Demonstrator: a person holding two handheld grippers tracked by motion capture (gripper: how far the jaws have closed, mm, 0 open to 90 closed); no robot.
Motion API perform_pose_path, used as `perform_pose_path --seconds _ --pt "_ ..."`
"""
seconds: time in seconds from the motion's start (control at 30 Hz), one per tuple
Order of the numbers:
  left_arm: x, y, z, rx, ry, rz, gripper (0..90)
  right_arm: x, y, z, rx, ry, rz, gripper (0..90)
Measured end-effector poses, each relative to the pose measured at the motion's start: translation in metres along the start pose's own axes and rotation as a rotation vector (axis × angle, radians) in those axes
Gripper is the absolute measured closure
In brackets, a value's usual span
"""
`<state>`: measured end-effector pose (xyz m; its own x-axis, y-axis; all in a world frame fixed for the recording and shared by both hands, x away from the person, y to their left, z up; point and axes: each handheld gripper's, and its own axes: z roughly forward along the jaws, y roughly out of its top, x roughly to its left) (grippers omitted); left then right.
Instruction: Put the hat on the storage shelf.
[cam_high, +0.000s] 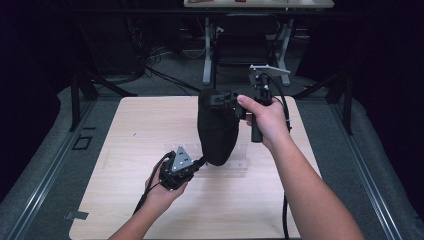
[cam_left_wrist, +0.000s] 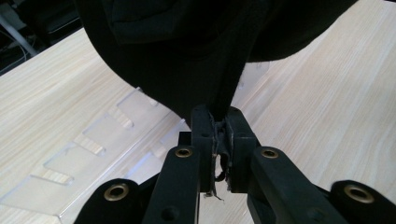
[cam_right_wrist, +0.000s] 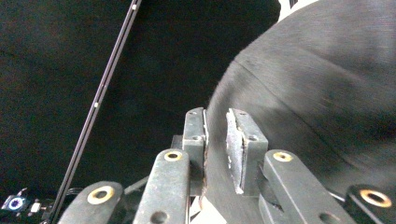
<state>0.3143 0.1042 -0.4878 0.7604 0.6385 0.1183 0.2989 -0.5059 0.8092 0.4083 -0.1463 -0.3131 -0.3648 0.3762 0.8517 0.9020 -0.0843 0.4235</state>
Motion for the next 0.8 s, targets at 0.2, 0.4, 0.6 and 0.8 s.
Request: perform_pose_path --seconds 0.2,0.4,0.6,0.8 --pt "0.004 -0.007 -0.001 0.011 0.016 -0.003 85.8 -0.001 0.002 -0.018 -0.023 -0.014 -0.013 77.1" --pt "0.005 -0.017 0.003 0.029 0.017 -0.02 85.6 -0.003 0.001 -0.034 -0.046 -0.036 -0.015 75.5" --pt "0.005 -0.036 0.012 0.032 0.001 -0.074 85.5 -0.008 -0.003 -0.041 -0.048 -0.053 -0.021 74.2" --pt "0.006 -0.041 0.012 0.019 -0.003 -0.088 84.9 -0.015 -0.005 -0.047 -0.069 -0.056 -0.013 71.7"
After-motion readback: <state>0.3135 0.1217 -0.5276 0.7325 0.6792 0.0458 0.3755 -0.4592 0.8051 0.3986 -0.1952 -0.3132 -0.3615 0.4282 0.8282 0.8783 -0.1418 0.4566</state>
